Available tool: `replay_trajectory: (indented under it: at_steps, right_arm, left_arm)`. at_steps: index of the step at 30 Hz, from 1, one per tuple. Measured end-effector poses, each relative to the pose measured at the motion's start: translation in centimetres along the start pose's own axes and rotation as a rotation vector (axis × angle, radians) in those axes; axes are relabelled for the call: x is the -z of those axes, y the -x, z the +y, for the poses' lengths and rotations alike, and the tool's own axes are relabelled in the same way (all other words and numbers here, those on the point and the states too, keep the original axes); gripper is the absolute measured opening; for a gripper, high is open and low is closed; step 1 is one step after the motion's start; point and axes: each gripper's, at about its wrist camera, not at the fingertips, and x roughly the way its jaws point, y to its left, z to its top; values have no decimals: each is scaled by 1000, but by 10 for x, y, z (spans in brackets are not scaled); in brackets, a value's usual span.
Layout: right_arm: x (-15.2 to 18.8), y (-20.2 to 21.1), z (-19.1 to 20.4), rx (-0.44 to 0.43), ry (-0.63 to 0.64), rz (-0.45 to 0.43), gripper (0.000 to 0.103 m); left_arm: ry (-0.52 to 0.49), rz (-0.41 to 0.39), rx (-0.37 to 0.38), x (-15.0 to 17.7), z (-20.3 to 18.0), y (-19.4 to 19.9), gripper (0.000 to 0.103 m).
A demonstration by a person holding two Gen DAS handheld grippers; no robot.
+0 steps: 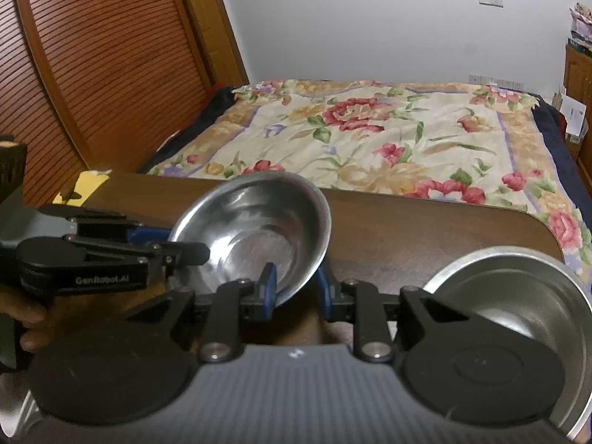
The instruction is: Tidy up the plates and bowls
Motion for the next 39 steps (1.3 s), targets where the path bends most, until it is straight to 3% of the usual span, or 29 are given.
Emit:
replay_trajectory:
  at_steps: [8,22,39]
  right_arm:
    - [-1,-1,5,5,25,7,22]
    - [-3,75,21,22,8,-111,20]
    - [37,121,39,20,5,-118,20]
  left_arm:
    - [-4,-12,-5,0,0,14,23]
    - [-76,-150,25,-7,-35,98,23]
    - [-80,-179,55,50,-66,153,24]
